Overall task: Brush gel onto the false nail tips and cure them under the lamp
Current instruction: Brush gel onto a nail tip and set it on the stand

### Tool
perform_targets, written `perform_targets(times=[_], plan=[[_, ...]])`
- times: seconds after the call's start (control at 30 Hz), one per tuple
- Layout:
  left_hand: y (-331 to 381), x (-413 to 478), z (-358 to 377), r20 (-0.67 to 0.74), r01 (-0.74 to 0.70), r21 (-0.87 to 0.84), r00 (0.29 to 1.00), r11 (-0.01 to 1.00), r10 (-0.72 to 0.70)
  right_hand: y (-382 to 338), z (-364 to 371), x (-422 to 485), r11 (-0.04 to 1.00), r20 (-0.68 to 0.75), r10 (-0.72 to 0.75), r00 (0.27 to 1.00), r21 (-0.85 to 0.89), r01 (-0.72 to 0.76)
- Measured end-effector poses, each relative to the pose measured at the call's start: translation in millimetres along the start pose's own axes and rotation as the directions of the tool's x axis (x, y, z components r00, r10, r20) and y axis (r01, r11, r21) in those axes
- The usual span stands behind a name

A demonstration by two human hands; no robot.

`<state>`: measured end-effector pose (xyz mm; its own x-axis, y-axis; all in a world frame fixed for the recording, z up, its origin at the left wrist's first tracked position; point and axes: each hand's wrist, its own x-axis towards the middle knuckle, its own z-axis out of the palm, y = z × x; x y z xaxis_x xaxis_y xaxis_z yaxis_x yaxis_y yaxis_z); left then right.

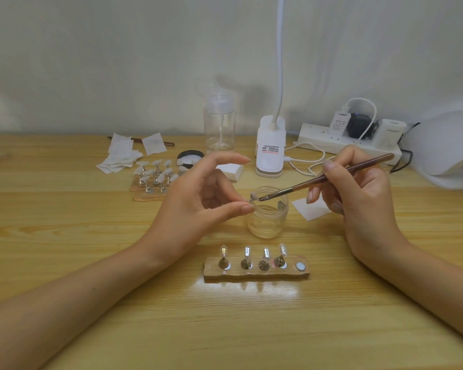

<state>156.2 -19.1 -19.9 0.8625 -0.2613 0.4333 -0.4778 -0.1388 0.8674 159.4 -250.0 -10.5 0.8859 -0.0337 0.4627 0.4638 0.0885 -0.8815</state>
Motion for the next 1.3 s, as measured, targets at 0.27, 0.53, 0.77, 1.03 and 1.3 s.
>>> perform_targets(times=[0.27,0.53,0.77,1.03,1.3], plan=[[-1.3,0.1,-0.5,0.002,-0.001,0.013,1.000,1.000,0.001,-3.2,2.8,-1.3,0.999,0.064,-0.039,0.997,0.009,0.039],[0.0,-0.3,0.1,-0.001,0.000,0.009,1.000,1.000,0.000,-4.3,2.0,-0.9,0.999,0.011,-0.036,0.999,0.037,0.035],[0.8,0.1,0.3,0.001,0.000,0.008,1.000,1.000,0.000,-2.2,1.5,-0.6,1.000,0.051,-0.018,0.999,0.000,0.018],[1.9,-0.9,0.4,-0.001,-0.019,0.033,1.000,0.999,0.019,-2.7,0.4,0.1,0.999,0.006,-0.012,1.000,0.046,0.011],[1.2,-1.3,-0.4,0.007,-0.062,0.086,0.998,0.994,0.062,-2.9,1.3,-0.8,0.999,0.018,0.040,0.999,-0.032,-0.040]])
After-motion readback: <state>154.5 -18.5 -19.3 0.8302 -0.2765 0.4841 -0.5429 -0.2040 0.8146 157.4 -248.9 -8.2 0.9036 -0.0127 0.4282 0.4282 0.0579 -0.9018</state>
